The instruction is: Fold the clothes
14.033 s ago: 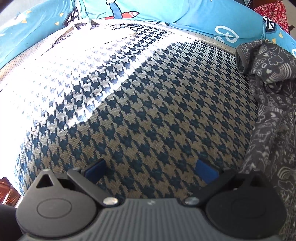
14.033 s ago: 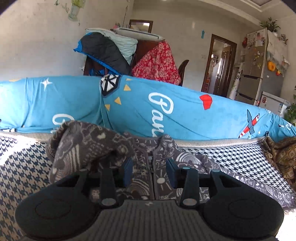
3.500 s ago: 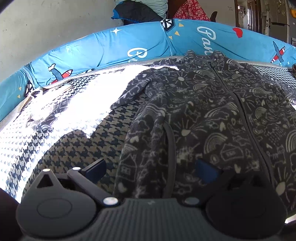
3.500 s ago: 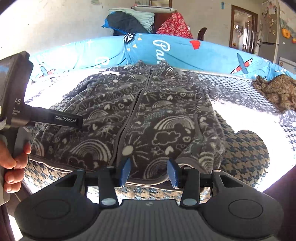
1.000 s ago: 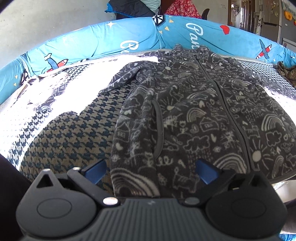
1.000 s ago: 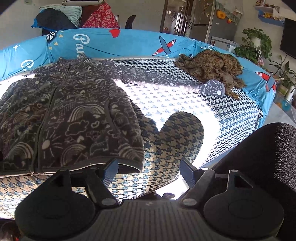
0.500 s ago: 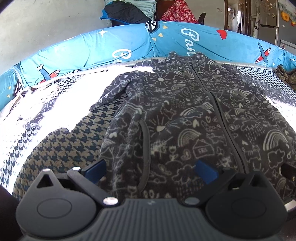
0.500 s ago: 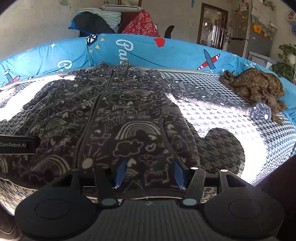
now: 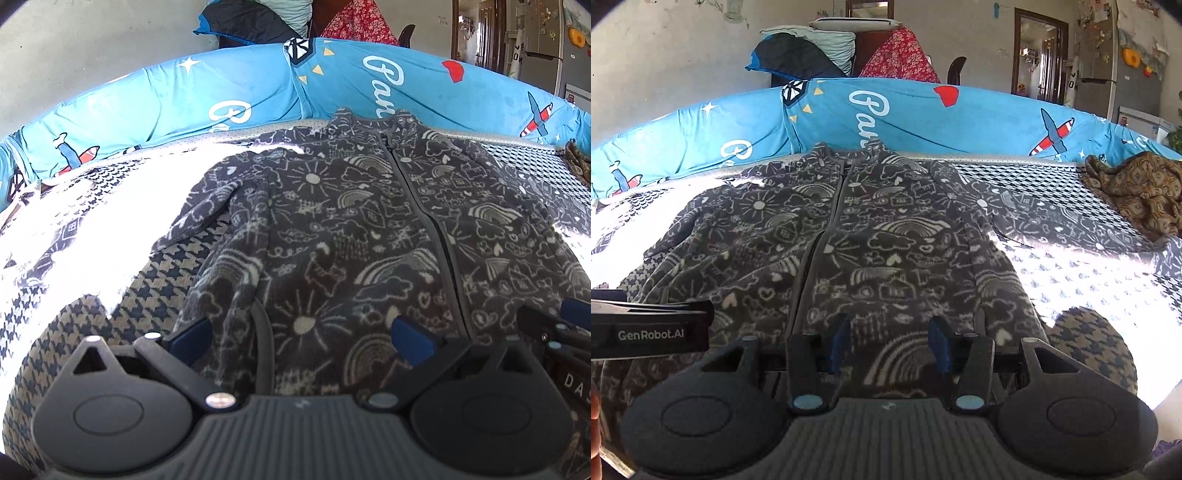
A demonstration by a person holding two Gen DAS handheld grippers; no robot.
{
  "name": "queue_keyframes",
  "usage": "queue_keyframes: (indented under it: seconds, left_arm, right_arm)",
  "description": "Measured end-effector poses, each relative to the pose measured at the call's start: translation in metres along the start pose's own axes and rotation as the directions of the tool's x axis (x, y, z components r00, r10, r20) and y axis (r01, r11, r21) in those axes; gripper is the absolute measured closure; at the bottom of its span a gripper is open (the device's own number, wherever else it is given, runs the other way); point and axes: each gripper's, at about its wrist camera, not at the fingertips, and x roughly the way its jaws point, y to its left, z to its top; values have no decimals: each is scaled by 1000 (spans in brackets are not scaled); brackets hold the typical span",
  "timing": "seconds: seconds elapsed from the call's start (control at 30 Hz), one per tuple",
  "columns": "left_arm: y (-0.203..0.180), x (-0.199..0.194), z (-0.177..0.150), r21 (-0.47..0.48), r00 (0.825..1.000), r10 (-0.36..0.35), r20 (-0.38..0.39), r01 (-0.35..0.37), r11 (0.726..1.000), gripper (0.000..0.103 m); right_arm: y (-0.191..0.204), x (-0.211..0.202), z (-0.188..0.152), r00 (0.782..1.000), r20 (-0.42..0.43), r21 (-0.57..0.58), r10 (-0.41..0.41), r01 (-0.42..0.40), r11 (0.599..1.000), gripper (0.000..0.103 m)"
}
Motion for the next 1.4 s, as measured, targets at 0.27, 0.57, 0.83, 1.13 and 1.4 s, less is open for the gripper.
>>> queue_keyframes:
  seconds: [0.27, 0.57, 0.83, 1.13, 1.4]
  left_arm:
    - [1, 7, -13, 0, 1000, -9, 11, 9, 1000, 0]
    - [3, 3, -19, -12, 1000, -10, 1, 10, 1000, 0]
    - [3, -2, -22, -9, 1000, -10, -8, 10, 1000, 0]
    - [6, -9, -29, -5, 1000, -15, -13, 15, 1000, 0]
    - [6, -16, -36, -1, 1000, -11, -11, 11, 1000, 0]
  right_arm:
    - [11, 21, -12, 1000, -14, -75, -18, 16, 997, 53]
    - [10, 17, -18, 1000, -5, -64, -8, 7, 998, 50]
    - [12, 10, -23, 1000, -2, -75, -12, 12, 997, 48]
    - [15, 0, -31, 1000, -1, -93, -29, 29, 995, 46]
    - [15, -7, -36, 999, -7, -104, -41, 40, 994, 44]
